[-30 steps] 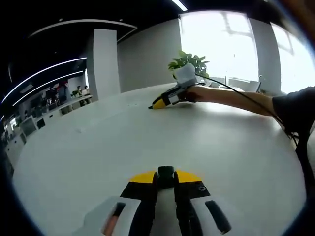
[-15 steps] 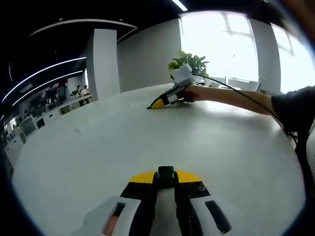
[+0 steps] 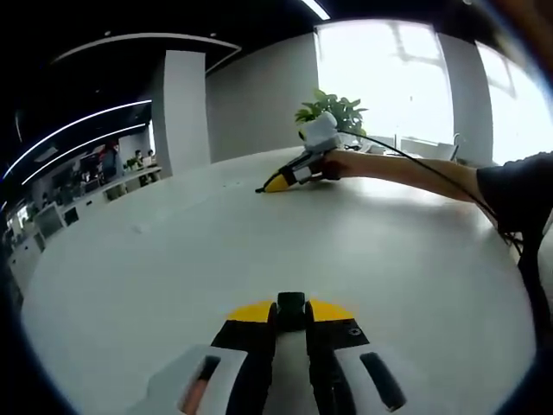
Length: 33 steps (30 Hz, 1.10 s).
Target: Snap the two parts of the plastic buckle together until the buckle closes and remains connected.
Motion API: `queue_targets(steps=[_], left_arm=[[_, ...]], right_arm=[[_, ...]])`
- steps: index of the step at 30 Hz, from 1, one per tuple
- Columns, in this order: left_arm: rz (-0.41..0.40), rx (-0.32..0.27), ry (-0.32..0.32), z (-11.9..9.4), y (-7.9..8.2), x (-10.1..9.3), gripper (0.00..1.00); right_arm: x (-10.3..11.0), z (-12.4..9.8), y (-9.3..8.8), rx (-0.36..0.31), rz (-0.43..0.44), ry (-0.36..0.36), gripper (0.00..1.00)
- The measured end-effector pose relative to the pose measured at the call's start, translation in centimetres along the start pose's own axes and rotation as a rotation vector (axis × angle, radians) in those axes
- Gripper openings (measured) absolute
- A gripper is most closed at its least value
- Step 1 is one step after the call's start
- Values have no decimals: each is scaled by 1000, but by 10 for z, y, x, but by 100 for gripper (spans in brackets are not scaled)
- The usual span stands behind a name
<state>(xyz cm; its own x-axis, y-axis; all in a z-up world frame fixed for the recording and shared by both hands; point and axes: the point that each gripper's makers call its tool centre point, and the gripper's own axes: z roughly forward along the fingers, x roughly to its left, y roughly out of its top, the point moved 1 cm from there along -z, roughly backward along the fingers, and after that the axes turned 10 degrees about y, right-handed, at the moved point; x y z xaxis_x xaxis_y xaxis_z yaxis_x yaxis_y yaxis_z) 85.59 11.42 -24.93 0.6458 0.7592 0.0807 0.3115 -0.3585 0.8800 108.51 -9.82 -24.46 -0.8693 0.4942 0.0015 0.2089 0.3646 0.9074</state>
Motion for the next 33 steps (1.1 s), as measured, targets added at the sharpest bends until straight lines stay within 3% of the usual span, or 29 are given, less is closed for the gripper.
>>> queue_targets(steps=[20, 33], left_arm=[[-4, 4, -4, -1, -1, 0, 13], [-1, 14, -15, -3, -2, 1, 13]], right_arm=[[11, -6, -2, -19, 17, 17, 13], [37, -12, -1, -22, -10, 68, 12]])
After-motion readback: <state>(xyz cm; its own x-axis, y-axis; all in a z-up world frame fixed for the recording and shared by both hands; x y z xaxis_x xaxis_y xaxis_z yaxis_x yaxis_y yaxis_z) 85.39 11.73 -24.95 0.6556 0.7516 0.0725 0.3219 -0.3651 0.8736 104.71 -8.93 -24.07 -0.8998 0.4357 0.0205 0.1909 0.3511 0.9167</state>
